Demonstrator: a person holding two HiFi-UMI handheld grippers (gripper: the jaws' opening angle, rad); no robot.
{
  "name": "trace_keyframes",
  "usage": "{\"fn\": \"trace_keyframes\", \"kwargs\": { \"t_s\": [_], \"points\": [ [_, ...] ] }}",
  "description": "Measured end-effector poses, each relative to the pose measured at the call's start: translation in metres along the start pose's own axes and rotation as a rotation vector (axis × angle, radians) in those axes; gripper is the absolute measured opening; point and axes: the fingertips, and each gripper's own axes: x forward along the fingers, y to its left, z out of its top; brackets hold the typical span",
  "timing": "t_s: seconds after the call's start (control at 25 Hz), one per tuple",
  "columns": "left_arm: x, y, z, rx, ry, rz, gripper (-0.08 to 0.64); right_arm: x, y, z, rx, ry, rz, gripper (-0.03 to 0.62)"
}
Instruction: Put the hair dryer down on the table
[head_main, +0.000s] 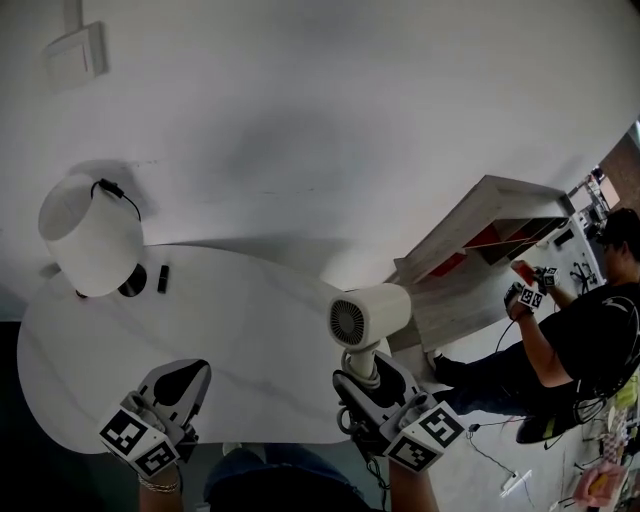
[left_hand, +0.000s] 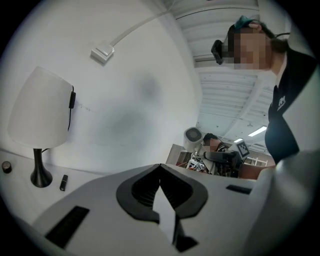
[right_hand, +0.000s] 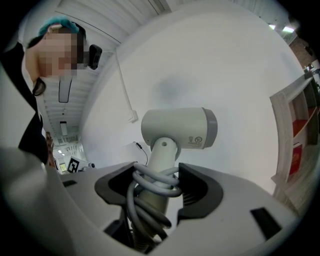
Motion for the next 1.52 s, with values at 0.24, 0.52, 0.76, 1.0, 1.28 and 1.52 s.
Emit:
{"fn": "trace_keyframes", "kwargs": {
  "t_s": [0.24, 0.52, 0.76, 1.0, 1.28, 1.52],
  "points": [
    [0.016, -0.009, 0.001, 0.017, 0.001, 0.031, 0.014, -0.002, -0.022, -0.010, 0.037, 0.024, 0.019, 0.270],
    [0.019, 0.000, 0.006, 0.035, -0.028, 0.104, 0.014, 0.004, -0.035, -0.029, 0.016, 0.080, 0.010, 0.270],
    [0.019, 0.014, 0.011, 0.036, -0.024, 0.099, 0.014, 0.022, -0.033, -0.036, 0.004, 0.115, -0.006, 0.270],
    [0.029, 0.035, 0.008, 0.026, 0.017, 0.061, 0.014, 0.040, -0.034, -0.044, 0.018, 0.144, -0.041, 0.270],
    [0.045, 0.066, -0.002, -0.002, 0.065, 0.014, 0.012, 0.064, -0.043, -0.068, 0.060, 0.211, -0.105, 0.270],
    [0.063, 0.089, -0.017, -0.012, 0.121, -0.019, 0.014, 0.084, -0.057, -0.088, 0.079, 0.271, -0.142, 0.270]
  ]
}}
